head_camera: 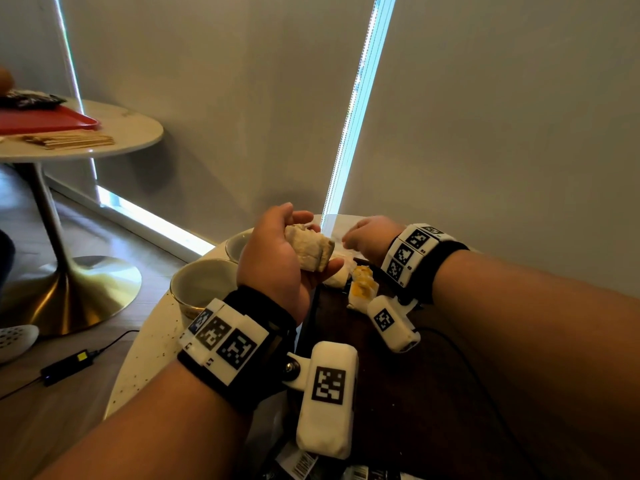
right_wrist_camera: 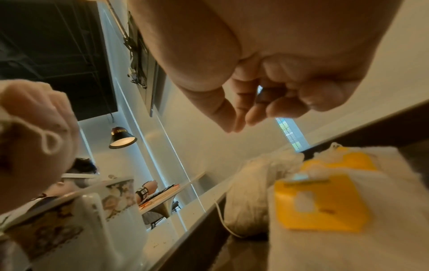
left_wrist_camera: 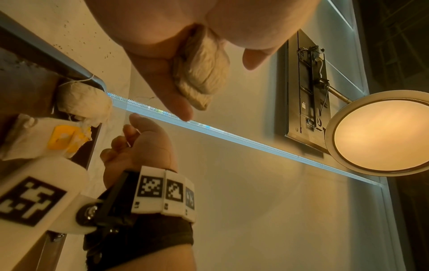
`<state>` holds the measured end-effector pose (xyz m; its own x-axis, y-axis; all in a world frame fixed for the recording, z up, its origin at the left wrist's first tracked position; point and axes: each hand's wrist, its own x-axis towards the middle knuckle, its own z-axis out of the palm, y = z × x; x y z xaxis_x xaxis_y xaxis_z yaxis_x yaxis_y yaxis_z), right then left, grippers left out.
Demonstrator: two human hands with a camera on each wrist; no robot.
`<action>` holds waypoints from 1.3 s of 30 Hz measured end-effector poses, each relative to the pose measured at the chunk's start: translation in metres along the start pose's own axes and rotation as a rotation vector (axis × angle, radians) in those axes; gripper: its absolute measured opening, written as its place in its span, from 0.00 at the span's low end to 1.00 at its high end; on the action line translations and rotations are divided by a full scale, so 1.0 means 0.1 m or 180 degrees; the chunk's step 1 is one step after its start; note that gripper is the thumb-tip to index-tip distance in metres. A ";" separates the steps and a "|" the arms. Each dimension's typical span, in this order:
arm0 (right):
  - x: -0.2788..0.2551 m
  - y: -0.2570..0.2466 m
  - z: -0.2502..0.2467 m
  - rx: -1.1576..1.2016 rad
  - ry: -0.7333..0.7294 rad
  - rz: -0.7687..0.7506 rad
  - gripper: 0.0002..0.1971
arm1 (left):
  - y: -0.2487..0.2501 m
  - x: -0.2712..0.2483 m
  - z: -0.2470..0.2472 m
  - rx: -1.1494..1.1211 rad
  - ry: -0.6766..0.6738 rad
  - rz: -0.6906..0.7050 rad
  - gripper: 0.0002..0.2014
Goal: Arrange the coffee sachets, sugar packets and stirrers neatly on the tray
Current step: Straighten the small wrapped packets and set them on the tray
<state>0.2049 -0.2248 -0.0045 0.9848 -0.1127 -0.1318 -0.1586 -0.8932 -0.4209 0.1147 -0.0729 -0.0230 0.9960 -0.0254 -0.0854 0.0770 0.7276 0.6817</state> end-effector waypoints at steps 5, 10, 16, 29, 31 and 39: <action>-0.14 -0.09 -0.03 -0.0592 -0.0625 -0.0101 0.08 | 0.00 0.00 0.00 0.0008 0.0019 -0.0023 0.17; -0.10 -0.05 0.06 -0.1129 -0.0523 -0.0155 0.16 | 0.00 0.00 0.02 0.0029 0.0014 -0.0066 0.17; -0.15 -0.10 0.00 -0.1265 -0.0460 -0.0248 0.10 | -0.01 0.00 -0.01 0.0028 -0.0017 -0.0045 0.17; -0.20 -0.05 -0.05 -0.0411 -0.0619 -0.0385 0.12 | 0.00 -0.03 0.01 0.0010 -0.0016 -0.0139 0.16; -0.21 -0.03 -0.08 -0.0568 -0.0558 -0.0403 0.15 | 0.00 -0.04 0.02 -0.0048 -0.0054 -0.0168 0.14; -0.47 0.03 -0.21 0.1414 -0.0015 -0.1134 0.09 | 0.01 -0.11 0.10 -0.0200 0.0003 -0.0382 0.12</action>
<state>0.1597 -0.2313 0.0192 0.9828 0.1649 0.0838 0.1680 -0.6067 -0.7770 0.1040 -0.0783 -0.0143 0.9798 -0.1141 -0.1644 0.1926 0.7610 0.6195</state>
